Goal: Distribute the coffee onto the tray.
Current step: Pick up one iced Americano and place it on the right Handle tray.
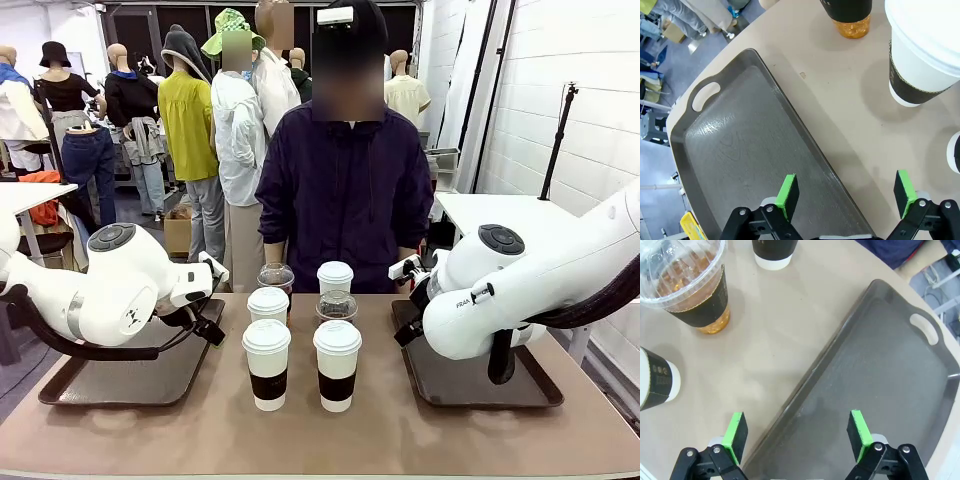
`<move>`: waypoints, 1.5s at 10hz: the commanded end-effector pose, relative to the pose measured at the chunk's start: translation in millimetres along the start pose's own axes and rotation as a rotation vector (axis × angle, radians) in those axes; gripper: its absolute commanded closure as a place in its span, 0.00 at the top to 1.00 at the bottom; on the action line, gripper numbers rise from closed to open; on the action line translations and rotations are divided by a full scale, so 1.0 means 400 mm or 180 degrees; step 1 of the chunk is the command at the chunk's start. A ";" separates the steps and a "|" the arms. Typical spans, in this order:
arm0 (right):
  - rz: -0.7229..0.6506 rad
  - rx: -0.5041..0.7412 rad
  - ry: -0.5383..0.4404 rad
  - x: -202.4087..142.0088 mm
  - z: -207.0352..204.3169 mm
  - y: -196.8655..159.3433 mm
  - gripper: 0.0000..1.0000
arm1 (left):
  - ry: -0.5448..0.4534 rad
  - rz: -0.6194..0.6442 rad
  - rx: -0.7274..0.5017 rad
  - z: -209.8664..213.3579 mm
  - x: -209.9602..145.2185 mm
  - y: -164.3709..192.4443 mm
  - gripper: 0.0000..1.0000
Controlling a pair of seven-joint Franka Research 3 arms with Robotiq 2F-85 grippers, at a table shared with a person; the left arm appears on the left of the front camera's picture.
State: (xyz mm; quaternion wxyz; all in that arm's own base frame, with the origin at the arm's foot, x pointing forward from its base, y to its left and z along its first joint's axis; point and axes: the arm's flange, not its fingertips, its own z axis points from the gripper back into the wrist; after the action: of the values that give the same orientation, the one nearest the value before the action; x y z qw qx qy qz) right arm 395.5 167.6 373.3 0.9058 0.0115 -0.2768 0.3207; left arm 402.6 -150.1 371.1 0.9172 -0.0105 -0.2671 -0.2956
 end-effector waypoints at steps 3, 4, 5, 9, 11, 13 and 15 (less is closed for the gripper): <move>0.0001 0.0001 0.0000 0.000 0.000 0.000 1.00 | -0.0001 0.0001 0.0000 0.000 0.000 0.000 1.00; 0.0001 0.0001 0.0000 0.000 0.000 0.000 1.00 | -0.0001 0.0001 0.0000 0.000 0.000 0.000 1.00; 0.0001 0.0001 0.0000 0.000 0.000 0.000 1.00 | -0.0001 0.0001 0.0000 0.000 0.000 0.000 1.00; -0.0001 0.0070 0.0020 0.013 0.015 -0.005 1.00 | -0.0033 -0.0027 -0.0003 0.021 0.010 0.001 1.00; 0.0005 0.0169 -0.0030 0.047 0.081 -0.011 1.00 | -0.0076 0.0000 0.0030 0.079 0.039 0.011 1.00; 0.0063 0.0251 -0.0061 0.080 0.156 -0.009 1.00 | -0.0044 0.0033 0.0052 0.158 0.082 0.009 1.00; 0.0176 0.0344 -0.0154 0.102 0.234 -0.004 1.00 | 0.0031 0.0037 0.0045 0.234 0.118 -0.003 1.00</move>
State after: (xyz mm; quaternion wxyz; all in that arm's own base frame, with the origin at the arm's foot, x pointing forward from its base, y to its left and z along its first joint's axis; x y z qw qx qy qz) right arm 379.2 181.3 463.0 0.8954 0.0433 -0.2863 0.3381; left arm 394.3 -154.3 460.2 0.9128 -0.0066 -0.2776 -0.2996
